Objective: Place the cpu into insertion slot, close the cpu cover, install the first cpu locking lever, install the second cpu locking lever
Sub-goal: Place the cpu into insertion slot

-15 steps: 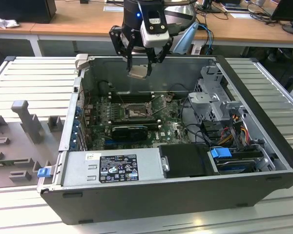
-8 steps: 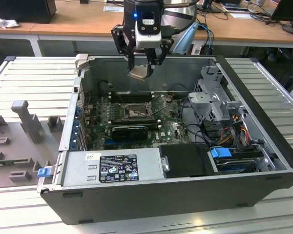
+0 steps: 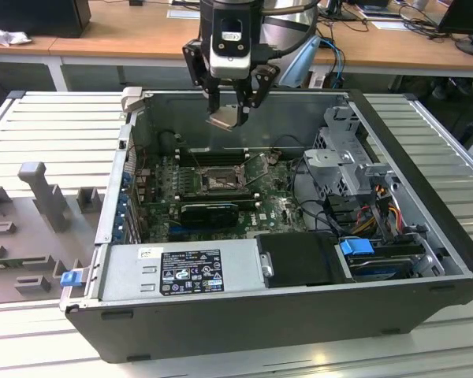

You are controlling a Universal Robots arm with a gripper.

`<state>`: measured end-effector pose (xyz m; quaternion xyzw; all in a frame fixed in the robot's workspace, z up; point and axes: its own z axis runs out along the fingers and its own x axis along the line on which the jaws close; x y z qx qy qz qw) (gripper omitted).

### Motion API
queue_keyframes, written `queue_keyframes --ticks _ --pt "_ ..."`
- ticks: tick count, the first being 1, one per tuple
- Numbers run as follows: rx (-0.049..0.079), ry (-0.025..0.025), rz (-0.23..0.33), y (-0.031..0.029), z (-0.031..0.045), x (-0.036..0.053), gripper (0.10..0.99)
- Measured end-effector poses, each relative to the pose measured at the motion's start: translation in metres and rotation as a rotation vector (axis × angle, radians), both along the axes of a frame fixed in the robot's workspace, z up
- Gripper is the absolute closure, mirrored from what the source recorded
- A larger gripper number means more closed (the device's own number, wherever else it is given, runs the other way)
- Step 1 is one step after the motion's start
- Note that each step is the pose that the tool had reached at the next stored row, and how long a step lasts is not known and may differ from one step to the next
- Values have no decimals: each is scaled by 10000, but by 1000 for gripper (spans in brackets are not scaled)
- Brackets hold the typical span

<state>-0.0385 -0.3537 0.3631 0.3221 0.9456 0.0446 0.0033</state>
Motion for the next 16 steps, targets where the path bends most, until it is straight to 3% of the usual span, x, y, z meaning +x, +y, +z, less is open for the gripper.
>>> queue_keyframes --ticks 16 --pt "0 1 -2390 0 -22 0 553"
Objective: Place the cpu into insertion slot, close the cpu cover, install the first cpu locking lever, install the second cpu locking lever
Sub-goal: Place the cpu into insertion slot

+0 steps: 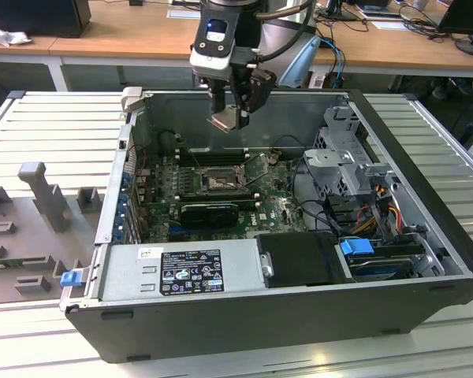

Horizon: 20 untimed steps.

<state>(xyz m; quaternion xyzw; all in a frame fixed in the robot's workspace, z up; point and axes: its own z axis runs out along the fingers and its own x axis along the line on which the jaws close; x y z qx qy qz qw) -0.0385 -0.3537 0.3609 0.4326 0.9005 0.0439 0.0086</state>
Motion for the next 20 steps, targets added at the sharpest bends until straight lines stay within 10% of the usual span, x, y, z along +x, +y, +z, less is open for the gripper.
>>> queue_keyframes --ticks 20 --pt "-1 0 -2881 0 -28 0 553"
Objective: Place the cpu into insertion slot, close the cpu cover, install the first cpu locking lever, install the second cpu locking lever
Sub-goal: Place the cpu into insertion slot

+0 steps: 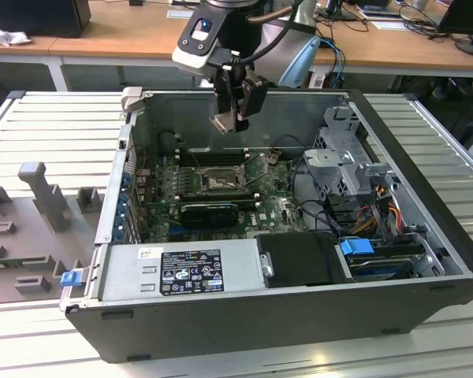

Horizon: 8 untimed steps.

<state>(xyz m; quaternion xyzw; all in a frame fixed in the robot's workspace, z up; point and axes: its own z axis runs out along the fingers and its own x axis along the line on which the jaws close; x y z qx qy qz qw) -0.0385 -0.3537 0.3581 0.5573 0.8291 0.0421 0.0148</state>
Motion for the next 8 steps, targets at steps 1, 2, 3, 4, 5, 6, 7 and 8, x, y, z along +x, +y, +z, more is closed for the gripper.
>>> queue_keyframes --ticks 1,2,3,4,5,6,7,8 --pt "-1 0 -251 0 -3 0 553" --pt "-2 1 -364 0 -4 0 553" --pt "-2 1 -463 0 -5 0 553" --pt "-3 0 -613 0 -7 0 553" --pt "-2 0 -733 0 -9 0 553" --pt "-2 0 -912 0 -12 0 553" --pt "-5 0 -1077 0 -17 0 553" --pt "-9 1 -1175 0 -22 0 553"
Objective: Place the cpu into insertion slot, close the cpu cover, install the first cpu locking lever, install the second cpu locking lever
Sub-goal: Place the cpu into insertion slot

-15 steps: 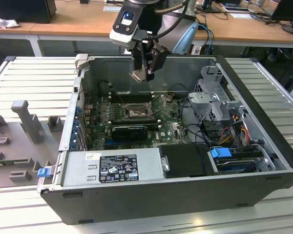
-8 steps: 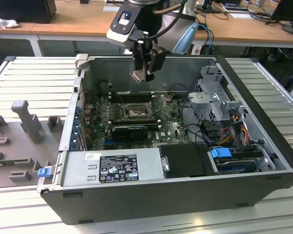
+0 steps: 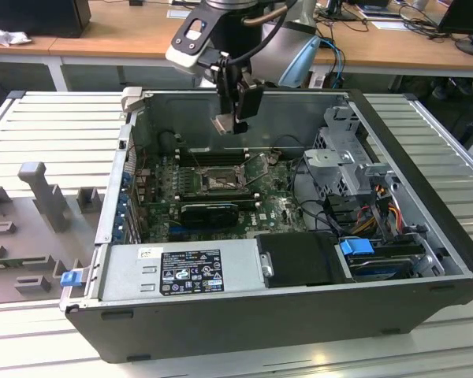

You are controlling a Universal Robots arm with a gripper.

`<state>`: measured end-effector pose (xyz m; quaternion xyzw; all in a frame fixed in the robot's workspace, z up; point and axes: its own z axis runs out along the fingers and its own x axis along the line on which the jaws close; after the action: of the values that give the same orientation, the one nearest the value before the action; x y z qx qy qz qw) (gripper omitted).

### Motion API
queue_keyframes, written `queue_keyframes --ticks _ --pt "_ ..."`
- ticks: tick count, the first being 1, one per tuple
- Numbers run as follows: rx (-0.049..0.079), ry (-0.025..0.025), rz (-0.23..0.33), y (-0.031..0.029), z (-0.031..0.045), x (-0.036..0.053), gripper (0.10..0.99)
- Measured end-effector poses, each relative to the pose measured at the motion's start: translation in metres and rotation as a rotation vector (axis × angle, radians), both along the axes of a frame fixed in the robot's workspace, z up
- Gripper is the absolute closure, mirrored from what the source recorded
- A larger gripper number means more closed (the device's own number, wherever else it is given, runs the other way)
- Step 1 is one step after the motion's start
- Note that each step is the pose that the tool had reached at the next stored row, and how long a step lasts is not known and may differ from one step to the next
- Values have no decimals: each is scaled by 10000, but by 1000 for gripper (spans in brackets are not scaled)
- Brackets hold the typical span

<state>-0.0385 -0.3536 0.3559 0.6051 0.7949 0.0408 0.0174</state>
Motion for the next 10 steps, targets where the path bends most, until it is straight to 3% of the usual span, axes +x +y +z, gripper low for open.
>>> queue_keyframes --ticks 7,10 --pt "-5 8 -366 0 -129 0 553" --pt "-6 8 -1039 0 -176 0 553"
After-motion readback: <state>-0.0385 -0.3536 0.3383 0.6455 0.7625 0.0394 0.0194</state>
